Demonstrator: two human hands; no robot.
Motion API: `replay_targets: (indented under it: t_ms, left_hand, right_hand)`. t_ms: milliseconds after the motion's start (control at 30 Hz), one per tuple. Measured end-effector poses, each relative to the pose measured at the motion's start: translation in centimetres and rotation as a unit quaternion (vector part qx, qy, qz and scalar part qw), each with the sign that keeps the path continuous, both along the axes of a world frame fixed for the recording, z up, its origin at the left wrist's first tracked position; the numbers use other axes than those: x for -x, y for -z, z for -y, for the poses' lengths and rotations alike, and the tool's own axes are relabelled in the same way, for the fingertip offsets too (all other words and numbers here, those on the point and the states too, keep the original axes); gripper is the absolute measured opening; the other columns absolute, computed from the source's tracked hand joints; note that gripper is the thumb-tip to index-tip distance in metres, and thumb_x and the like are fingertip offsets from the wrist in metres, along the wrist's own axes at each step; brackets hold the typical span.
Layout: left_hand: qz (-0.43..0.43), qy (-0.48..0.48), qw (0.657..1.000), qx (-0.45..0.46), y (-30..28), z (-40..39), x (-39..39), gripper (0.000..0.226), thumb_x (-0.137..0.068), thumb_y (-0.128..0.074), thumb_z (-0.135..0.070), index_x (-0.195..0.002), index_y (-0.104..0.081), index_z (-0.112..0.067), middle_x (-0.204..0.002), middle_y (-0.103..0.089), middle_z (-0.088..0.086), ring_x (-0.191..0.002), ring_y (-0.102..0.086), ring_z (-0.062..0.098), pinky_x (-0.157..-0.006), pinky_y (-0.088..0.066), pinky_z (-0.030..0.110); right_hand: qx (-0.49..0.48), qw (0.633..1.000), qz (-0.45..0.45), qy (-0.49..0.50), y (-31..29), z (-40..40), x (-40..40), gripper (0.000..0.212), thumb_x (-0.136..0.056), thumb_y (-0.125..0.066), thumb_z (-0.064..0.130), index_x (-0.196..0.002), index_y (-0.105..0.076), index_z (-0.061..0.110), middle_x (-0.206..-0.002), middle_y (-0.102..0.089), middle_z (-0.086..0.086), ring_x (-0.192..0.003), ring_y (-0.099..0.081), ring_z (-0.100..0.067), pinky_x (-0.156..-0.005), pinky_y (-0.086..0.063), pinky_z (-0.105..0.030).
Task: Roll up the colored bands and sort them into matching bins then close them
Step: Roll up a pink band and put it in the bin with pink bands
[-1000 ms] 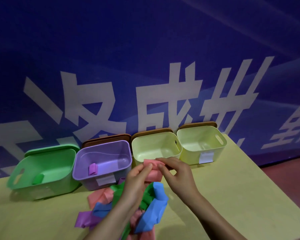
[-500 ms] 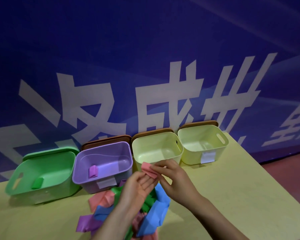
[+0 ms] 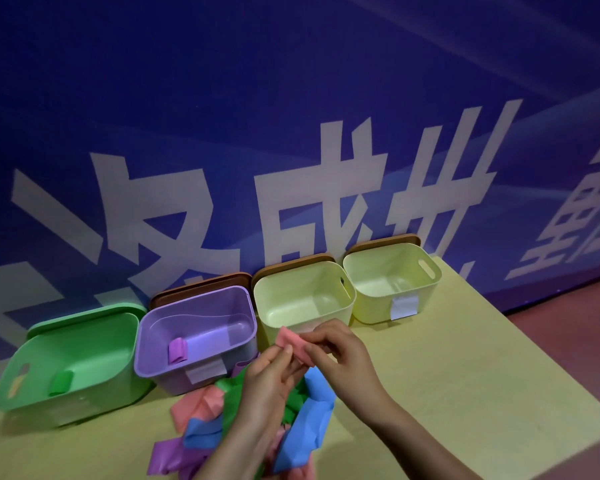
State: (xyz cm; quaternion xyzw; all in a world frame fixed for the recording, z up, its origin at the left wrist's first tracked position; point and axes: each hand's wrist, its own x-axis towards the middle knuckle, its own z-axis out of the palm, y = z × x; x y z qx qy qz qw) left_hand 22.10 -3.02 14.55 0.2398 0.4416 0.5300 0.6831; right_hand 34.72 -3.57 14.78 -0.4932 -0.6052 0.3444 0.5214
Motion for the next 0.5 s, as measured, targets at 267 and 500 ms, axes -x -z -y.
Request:
replay_targets:
  t_ms: [267, 500]
  left_hand:
    - [0.053, -0.031, 0.998, 0.012, -0.7, -0.2, -0.9, 0.024, -0.096, -0.046, -0.001, -0.112, -0.062, 0.005, -0.106, -0.068, 0.027, -0.097, -0.069, 0.032, -0.081, -0.058, 0.033]
    - [0.024, -0.039, 0.999, -0.008, -0.6, -1.1, 0.3, 0.031, -0.094, -0.045, 0.005, -0.122, -0.058, 0.001, -0.115, -0.067, 0.018, -0.107, -0.065, 0.027, -0.086, -0.054, 0.029]
  right_hand:
    - [-0.008, 0.999, 0.004, 0.054, -0.1, -0.1, 0.5, 0.015, -0.08, -0.067, 0.032, -0.09, -0.075, 0.023, -0.082, -0.06, 0.007, -0.079, -0.06, -0.008, -0.069, -0.043, -0.011]
    - [0.084, 0.982, -0.165, 0.022, 0.3, -0.9, 2.1, 0.009, -0.08, -0.076, 0.012, -0.083, -0.07, 0.006, -0.084, -0.071, -0.008, -0.083, -0.069, -0.02, -0.076, -0.053, -0.027]
